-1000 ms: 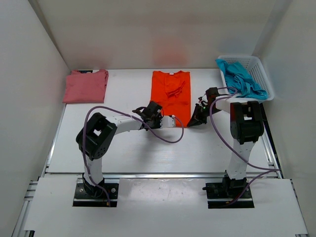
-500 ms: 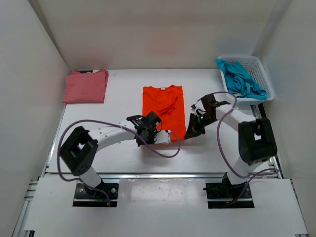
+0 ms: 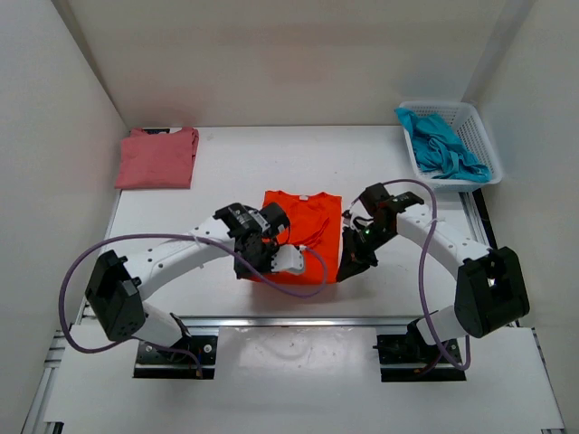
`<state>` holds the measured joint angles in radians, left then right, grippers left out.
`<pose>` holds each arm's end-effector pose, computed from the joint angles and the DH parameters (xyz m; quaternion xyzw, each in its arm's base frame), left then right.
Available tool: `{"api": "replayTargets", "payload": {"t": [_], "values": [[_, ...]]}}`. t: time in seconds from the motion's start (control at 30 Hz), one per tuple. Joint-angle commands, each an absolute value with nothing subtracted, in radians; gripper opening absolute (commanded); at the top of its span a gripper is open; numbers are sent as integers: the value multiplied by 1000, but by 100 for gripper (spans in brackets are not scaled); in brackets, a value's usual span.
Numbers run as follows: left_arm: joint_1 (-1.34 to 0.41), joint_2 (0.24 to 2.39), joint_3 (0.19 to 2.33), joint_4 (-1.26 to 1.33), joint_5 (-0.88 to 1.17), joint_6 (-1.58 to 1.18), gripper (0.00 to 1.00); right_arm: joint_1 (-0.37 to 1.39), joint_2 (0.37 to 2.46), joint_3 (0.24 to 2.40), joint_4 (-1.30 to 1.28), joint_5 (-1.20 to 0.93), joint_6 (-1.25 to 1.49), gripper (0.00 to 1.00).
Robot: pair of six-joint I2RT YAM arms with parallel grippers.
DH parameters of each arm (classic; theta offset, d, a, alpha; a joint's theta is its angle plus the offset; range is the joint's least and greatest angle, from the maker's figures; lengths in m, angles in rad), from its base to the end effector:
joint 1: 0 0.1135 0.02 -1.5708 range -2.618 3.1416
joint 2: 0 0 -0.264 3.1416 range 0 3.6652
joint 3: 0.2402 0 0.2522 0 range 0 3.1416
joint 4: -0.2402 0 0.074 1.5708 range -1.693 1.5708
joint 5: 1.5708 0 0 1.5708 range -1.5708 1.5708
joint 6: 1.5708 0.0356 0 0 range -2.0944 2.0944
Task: Fold and stack the t-shirts
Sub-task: Fold the long partially folded tshirt into a neat square
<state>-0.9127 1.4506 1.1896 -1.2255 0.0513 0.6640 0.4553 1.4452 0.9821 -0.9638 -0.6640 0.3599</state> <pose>0.1513 -0.1987 0.2612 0.7091 0.7034 -0.0307 0.0386 0.2127 0.1285 0.2187 0.0684 -0.9408 -0.3254 0.0665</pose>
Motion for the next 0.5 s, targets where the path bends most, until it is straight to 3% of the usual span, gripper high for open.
{"api": "replayTargets", "payload": {"t": [0.0,0.27,0.47], "values": [[-818,1511,1307,-1345,115,640,0,419,1434,1087,-1065,-655,373,0],[-562,1817,1829,-1333,279,558,0,255,1603,1305,-970,-739,373,0],[-408,2025,2063,-1341,341,480,0,183,1807,1509,-963,-739,331,0]]}}
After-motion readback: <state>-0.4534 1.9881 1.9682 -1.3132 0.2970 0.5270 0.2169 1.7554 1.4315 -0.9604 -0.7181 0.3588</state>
